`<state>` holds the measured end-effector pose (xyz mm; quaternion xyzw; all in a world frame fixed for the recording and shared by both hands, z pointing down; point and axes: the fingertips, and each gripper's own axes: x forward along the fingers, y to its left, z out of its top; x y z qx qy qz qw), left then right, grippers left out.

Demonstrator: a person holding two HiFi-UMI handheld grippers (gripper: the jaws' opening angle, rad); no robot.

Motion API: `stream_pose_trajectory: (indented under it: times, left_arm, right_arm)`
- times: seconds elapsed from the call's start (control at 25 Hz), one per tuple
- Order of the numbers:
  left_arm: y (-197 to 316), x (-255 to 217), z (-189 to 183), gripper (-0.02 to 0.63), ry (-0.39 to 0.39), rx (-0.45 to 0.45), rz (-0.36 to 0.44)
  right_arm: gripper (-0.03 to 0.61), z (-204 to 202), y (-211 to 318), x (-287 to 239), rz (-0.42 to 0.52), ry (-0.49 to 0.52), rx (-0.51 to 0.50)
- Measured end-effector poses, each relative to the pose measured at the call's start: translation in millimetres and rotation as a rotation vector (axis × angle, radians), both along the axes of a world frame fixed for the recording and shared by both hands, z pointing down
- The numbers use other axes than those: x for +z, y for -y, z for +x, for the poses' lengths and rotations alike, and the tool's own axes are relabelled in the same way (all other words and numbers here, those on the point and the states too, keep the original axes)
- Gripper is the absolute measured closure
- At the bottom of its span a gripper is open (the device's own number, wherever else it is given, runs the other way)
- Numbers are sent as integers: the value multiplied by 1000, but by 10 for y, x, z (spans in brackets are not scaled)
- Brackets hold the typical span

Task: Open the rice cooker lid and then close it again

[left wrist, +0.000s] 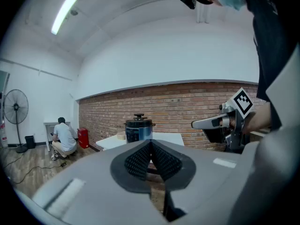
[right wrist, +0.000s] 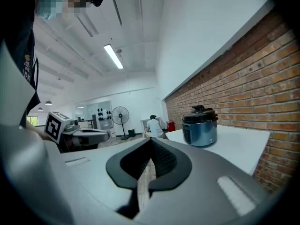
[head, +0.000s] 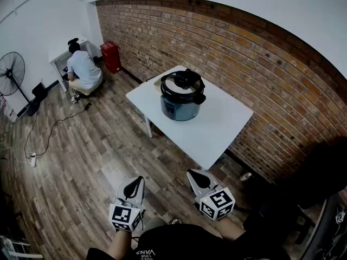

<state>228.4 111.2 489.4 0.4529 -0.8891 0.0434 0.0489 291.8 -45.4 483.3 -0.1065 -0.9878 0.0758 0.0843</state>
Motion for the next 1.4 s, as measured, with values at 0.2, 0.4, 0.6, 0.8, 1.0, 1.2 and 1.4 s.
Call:
stream_pose_trajectory:
  times: [0.2,0.4,0.6,0.8,1.0,1.2,1.4]
  left_arm:
    - [85,-25,39,612,1,14,-10]
    - [127,-40,100,612,0,27,-14]
    - [95,-52,123,612,3,23,8]
    - [72,-83,123,507,-22,44,34]
    - [65,13,-51,439,-58,94,47]
    - [-6,36,-475,431,-52,137,46]
    - [-293,-105,-1111,431,-37,162,68]
  right_arm:
    - [574,30,-13,-6,0,2,-11]
    - [574,43,-21,7,-9,-8,-23]
    - [572,30,-21,35,-48,3,-24]
    - [403,-27,95,21,-111,33,47]
    - [313,-230,105,77,-71,2,69]
    - [310,-588,3,140,-53,-33,95]
    - [310,-1075,-187,25,-49,-15,170]
